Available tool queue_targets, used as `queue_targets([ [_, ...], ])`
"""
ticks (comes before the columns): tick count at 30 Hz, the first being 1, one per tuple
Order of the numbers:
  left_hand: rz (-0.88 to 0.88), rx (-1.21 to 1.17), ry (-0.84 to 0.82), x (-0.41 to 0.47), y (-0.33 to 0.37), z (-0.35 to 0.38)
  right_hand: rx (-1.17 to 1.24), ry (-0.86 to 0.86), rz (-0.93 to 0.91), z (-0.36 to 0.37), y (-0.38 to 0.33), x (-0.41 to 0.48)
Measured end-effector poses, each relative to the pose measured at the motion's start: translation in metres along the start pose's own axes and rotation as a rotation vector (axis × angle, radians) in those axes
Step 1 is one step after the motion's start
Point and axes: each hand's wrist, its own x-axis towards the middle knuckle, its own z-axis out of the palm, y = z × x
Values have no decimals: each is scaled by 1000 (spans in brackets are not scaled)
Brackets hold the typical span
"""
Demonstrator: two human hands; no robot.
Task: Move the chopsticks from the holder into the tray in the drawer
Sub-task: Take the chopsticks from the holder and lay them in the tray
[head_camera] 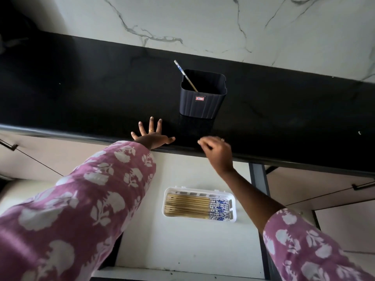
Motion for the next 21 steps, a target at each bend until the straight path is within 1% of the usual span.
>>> queue_targets([
  [3,0,-11,0,1,-1,-1,23,191,2,-6,-7,47],
  [5,-4,-23,-5,1,0,-1,32,240,27,-9,-10,76],
  [7,-12,-26,-4,2,0,-1,47,237,62,-7,-12,101],
  [10,-16,-22,-4,3,0,0,81,152,186,3,-11,135],
  [14,-13,-17,-18,5,0,-1,80,-22,320,22,-8,176],
  [18,-30,0,-19,4,2,-2,-67,-289,377,48,2,209],
  [20,-31,3,-25,4,2,-3,-121,-379,423,59,6,220],
  [21,-31,3,-31,3,2,-4,-152,-396,435,63,6,224],
])
